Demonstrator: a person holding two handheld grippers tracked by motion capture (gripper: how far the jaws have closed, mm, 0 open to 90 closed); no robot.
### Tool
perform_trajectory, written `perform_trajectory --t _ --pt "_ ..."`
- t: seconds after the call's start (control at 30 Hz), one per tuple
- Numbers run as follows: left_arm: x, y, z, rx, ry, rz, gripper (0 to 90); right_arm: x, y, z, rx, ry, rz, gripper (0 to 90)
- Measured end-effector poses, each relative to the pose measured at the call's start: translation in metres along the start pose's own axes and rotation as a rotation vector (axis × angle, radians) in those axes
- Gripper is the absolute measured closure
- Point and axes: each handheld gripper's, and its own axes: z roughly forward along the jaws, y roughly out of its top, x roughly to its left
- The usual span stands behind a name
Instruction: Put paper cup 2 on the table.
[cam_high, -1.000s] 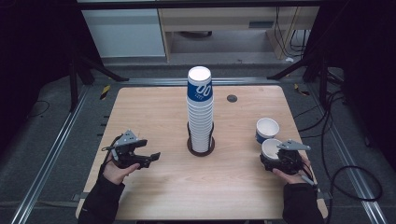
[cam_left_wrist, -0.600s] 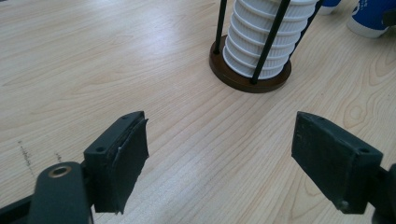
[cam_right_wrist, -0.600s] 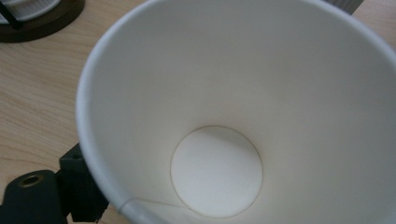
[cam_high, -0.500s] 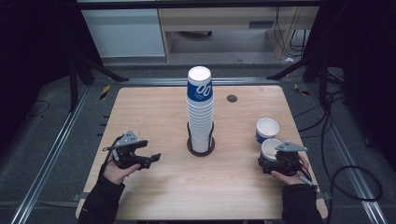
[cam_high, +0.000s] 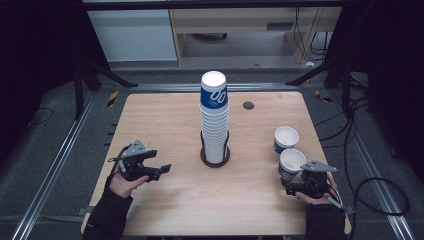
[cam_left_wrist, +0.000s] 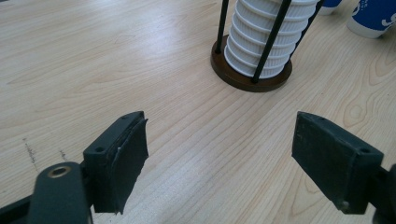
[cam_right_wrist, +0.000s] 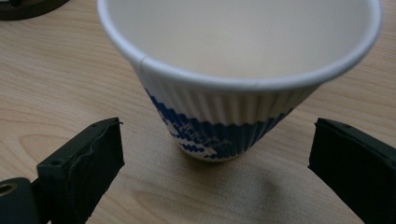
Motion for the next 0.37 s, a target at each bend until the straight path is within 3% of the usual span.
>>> perform_trajectory --t 0.37 --pt "0.002 -0.002 0.003 0.023 0.005 -0.002 17.1 0.003 -0.009 -0.023 -0.034 -0.019 0.031 2.7"
